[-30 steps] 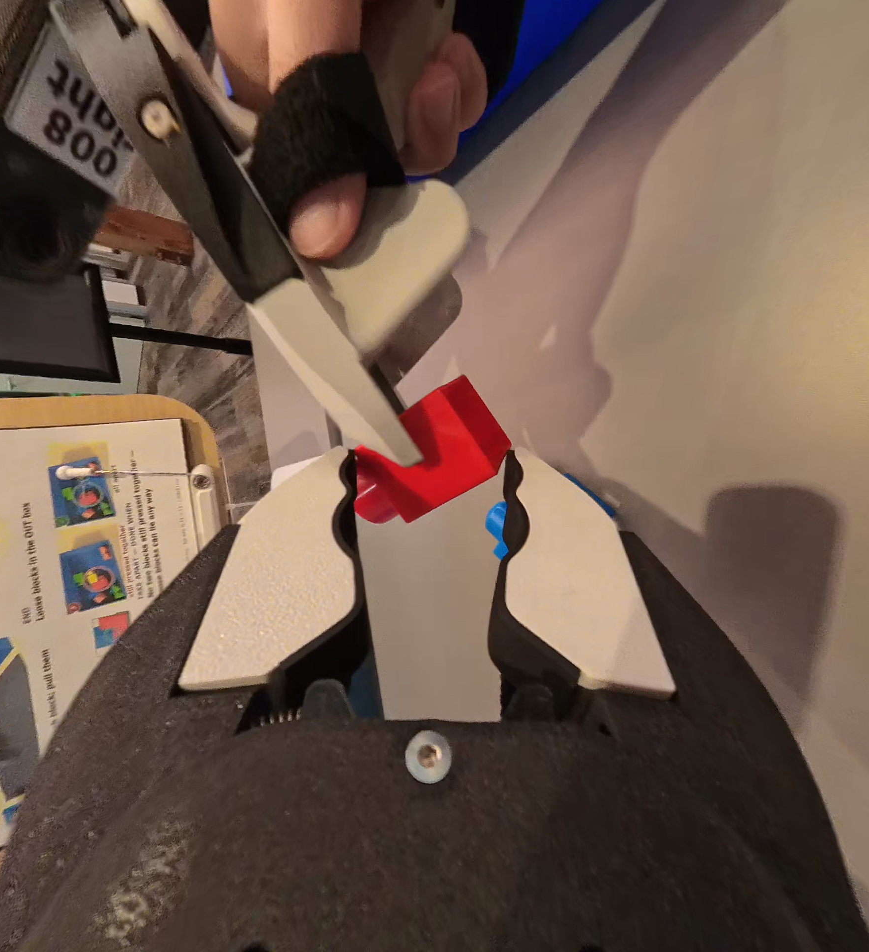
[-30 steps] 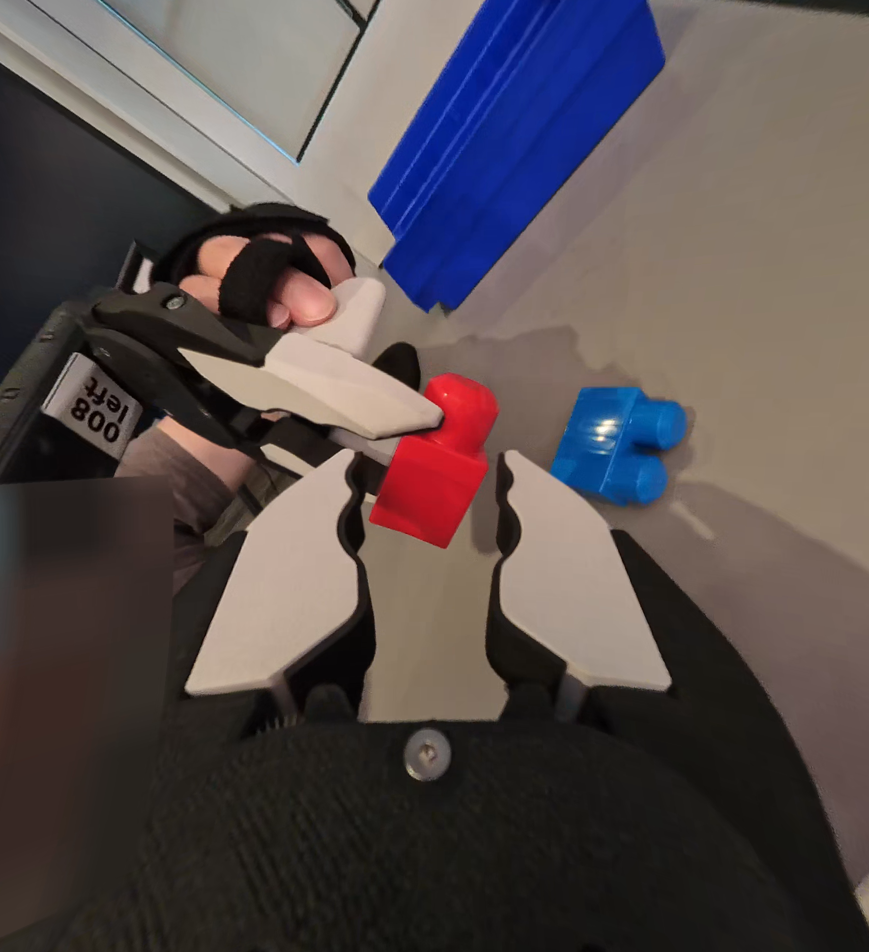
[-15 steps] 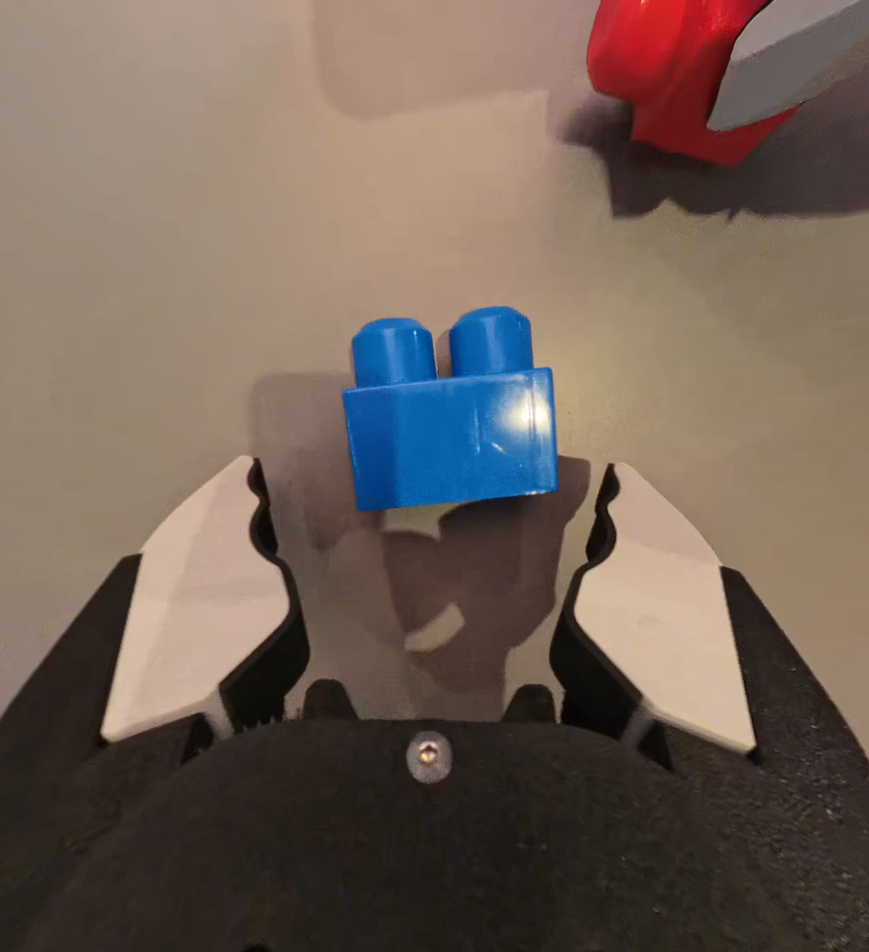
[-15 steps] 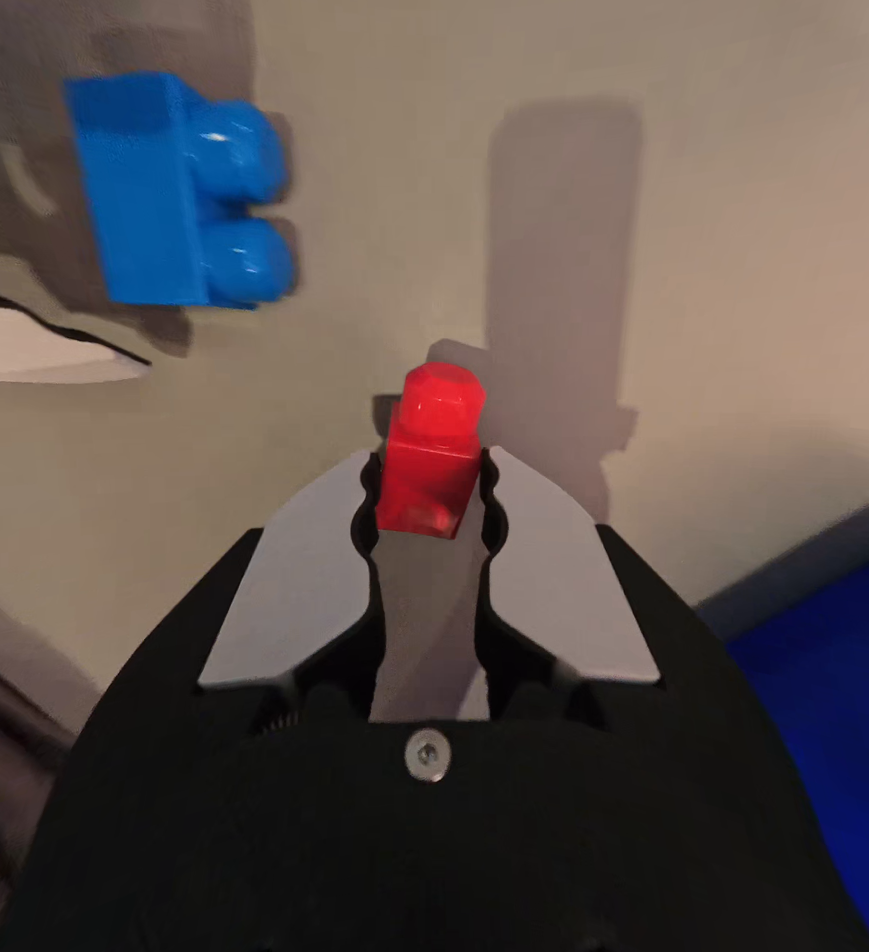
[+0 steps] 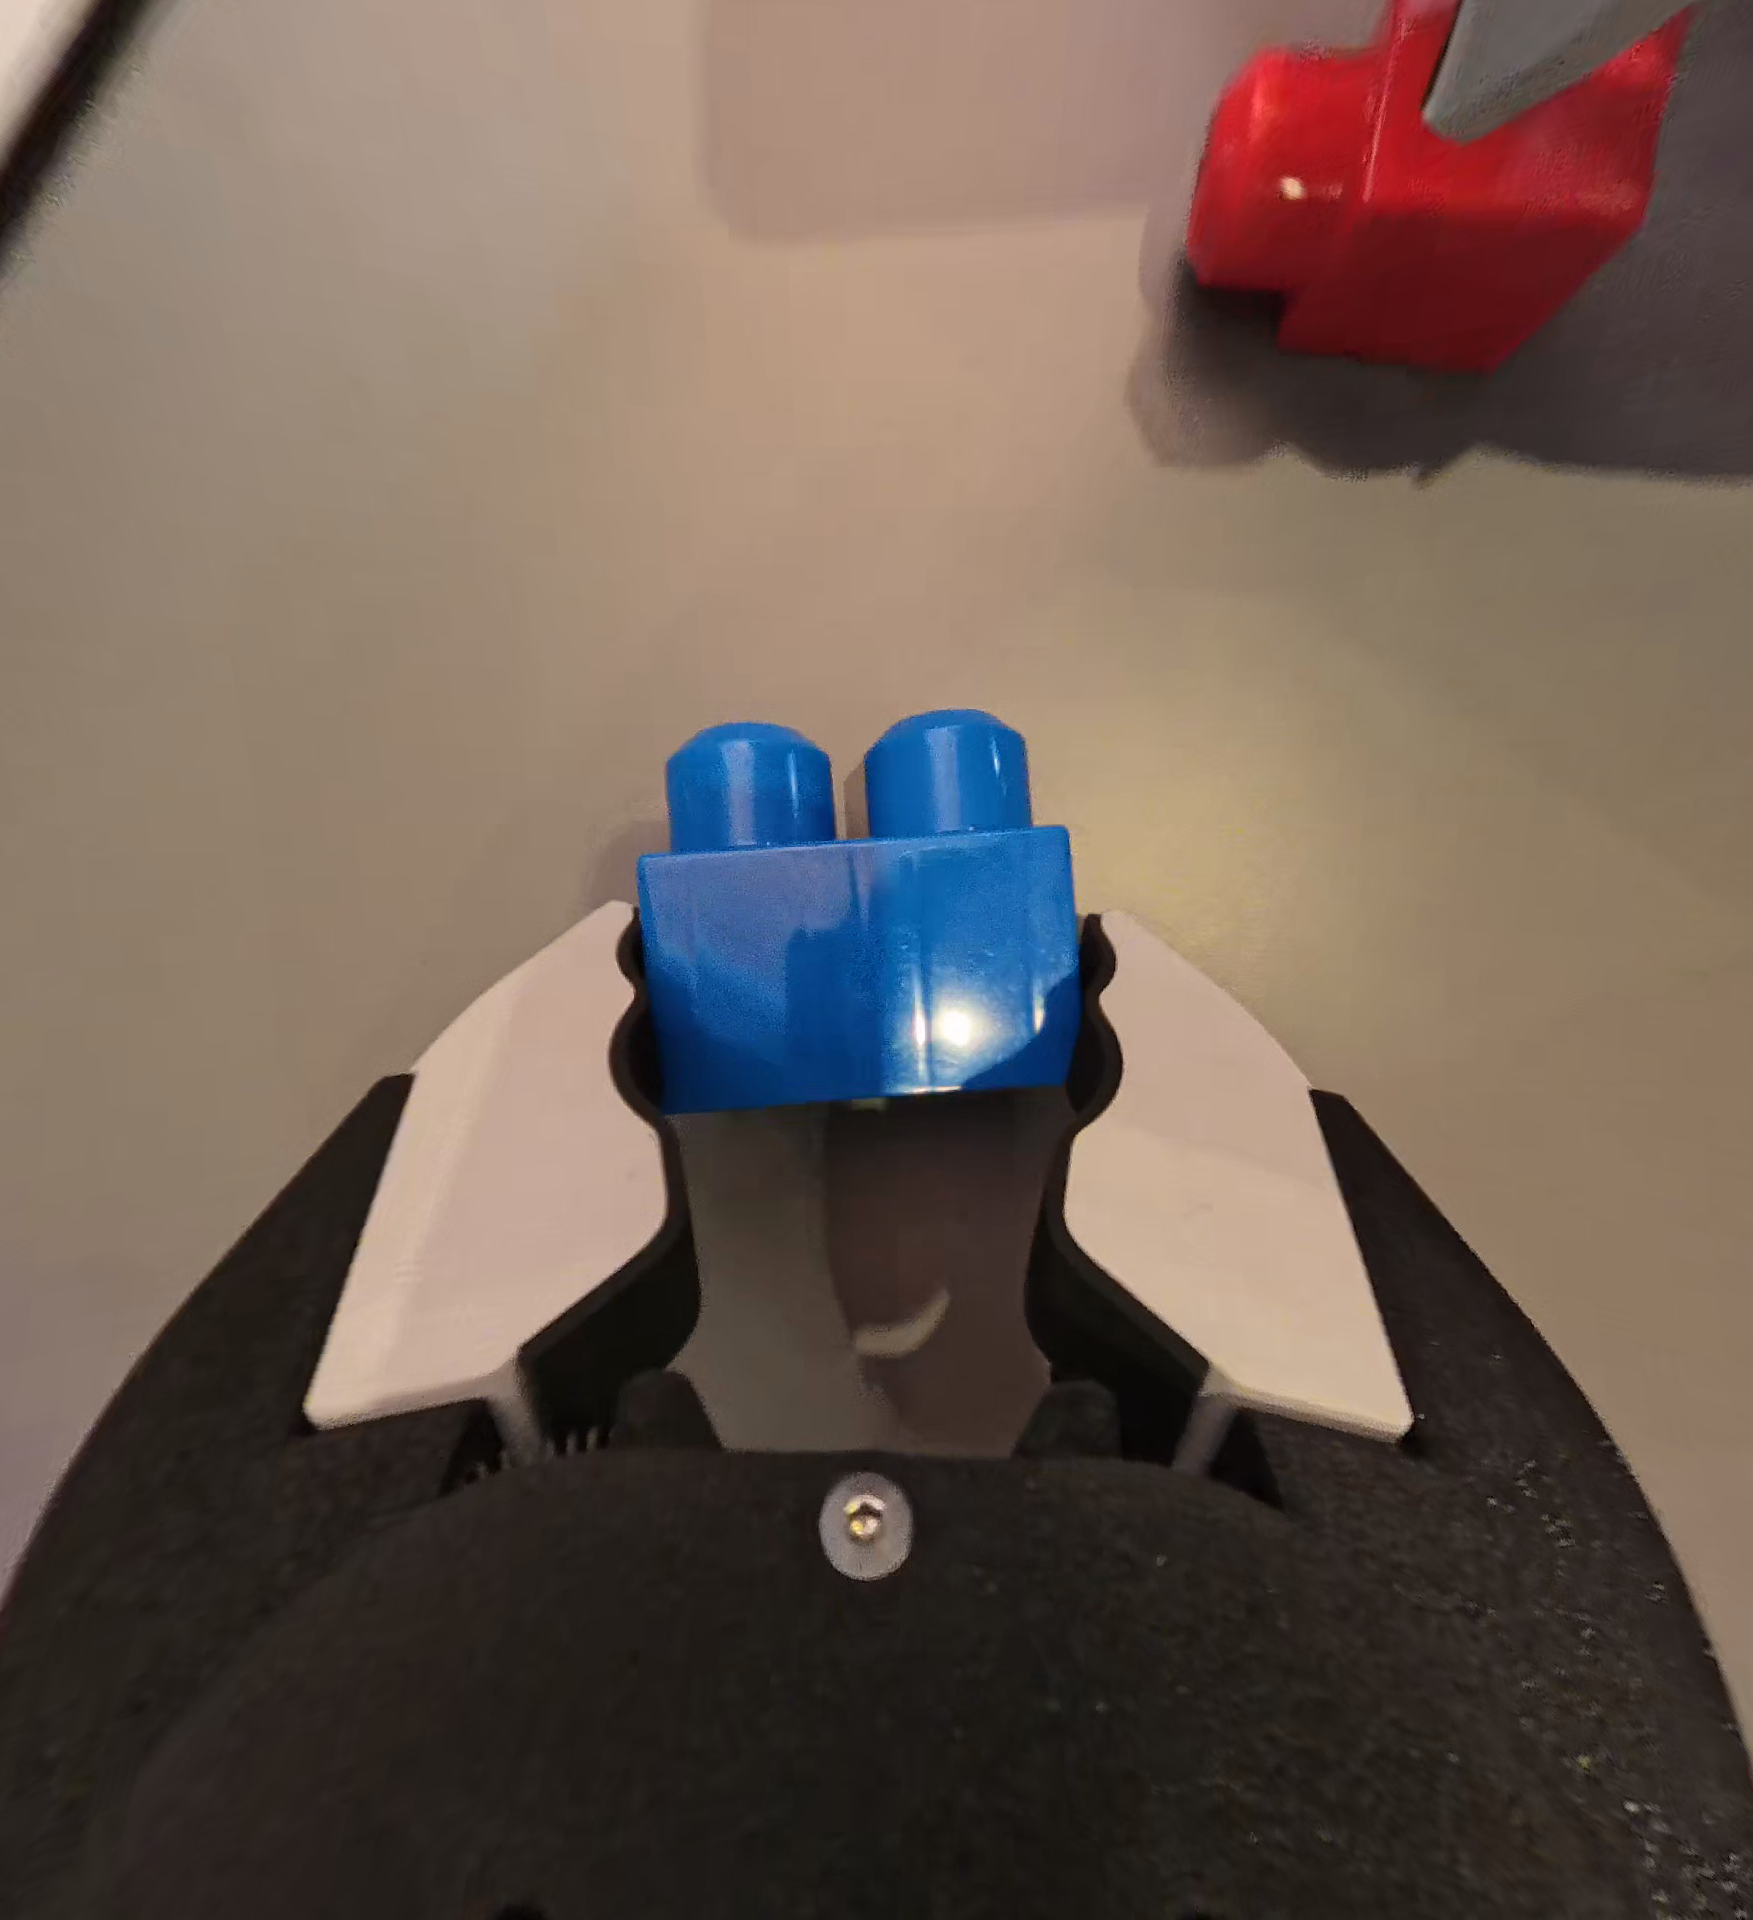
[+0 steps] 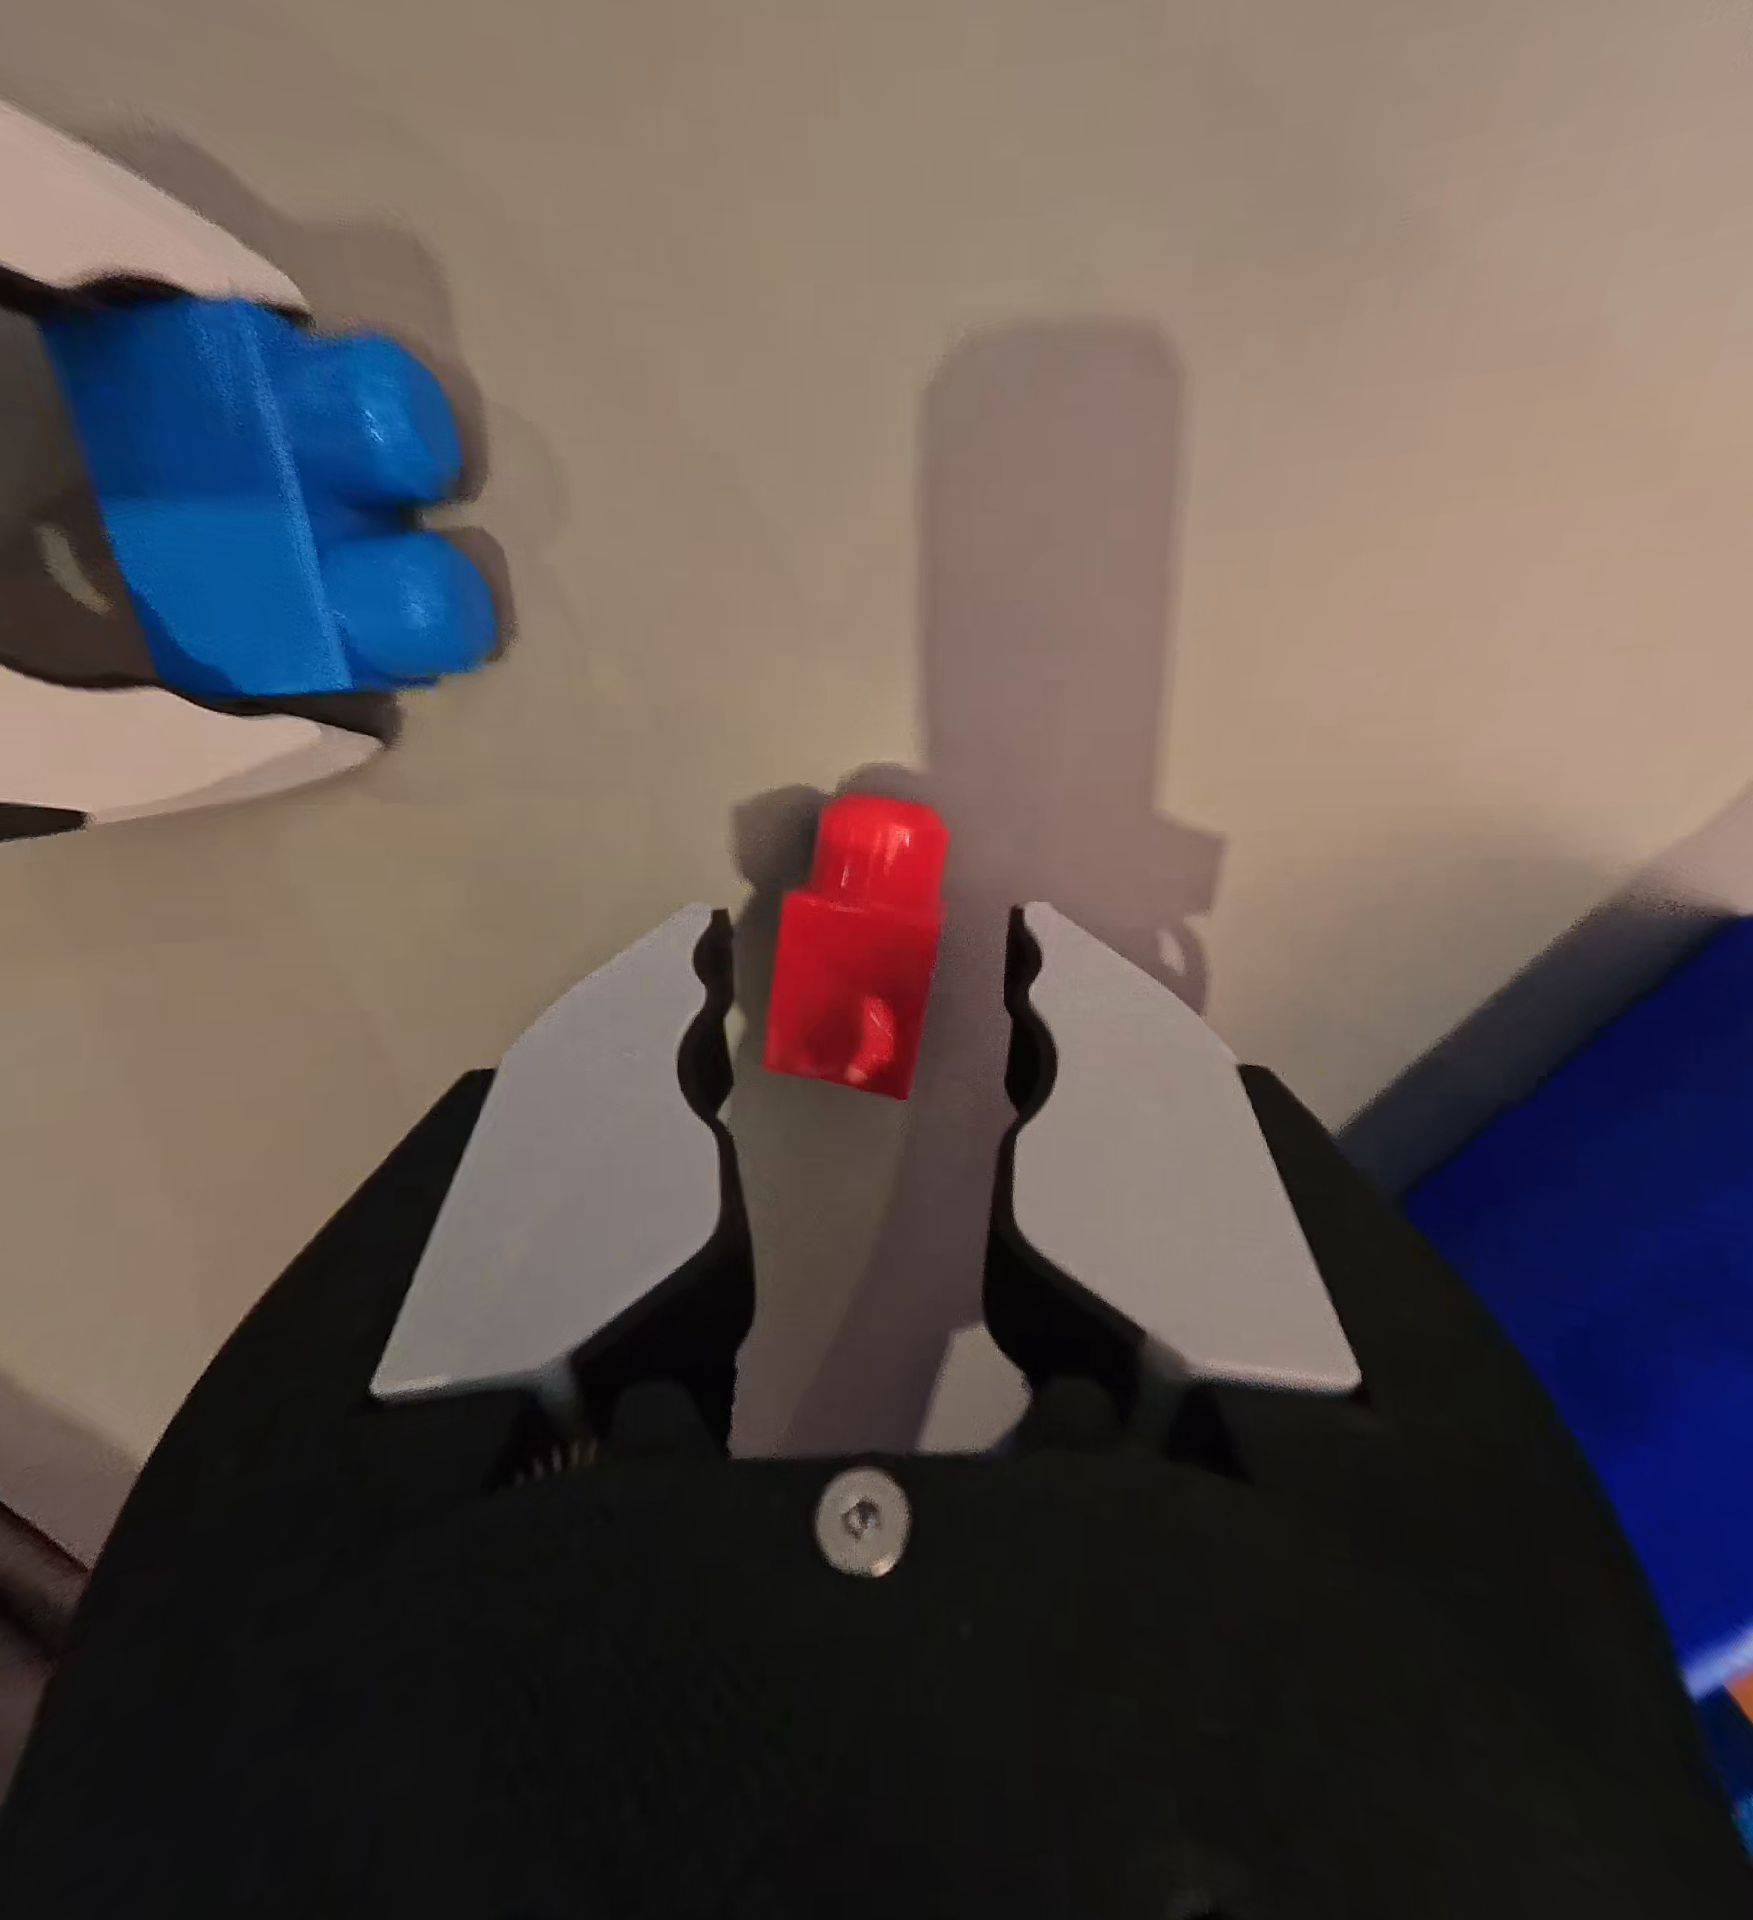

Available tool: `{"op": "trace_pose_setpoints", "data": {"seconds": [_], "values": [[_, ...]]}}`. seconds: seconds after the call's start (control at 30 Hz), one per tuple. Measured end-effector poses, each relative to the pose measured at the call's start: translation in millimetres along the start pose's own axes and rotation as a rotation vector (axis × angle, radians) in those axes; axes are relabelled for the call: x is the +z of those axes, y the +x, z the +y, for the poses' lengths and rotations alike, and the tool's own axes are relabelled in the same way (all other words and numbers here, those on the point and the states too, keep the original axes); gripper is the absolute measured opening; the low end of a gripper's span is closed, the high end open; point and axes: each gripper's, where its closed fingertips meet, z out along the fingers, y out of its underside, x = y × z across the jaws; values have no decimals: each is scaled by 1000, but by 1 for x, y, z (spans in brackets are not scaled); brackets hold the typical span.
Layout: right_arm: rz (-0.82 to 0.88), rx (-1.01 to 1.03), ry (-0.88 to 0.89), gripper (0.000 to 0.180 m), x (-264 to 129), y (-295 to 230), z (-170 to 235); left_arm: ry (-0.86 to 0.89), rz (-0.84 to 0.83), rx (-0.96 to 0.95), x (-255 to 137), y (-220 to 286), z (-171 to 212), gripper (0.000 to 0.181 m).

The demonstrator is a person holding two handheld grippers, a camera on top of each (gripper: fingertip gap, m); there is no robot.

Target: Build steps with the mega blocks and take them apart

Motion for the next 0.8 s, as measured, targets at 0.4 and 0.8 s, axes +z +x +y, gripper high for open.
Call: {"op": "trace_pose_setpoints", "data": {"seconds": [0.4,0.8], "values": [[-910,-7,650,63,-87,-138,-83,568,-270,103,-134,-11,-74,78],[-916,-319,709,37,-123,-149,-67,686,391,-91,-174,35,-78,93]]}}
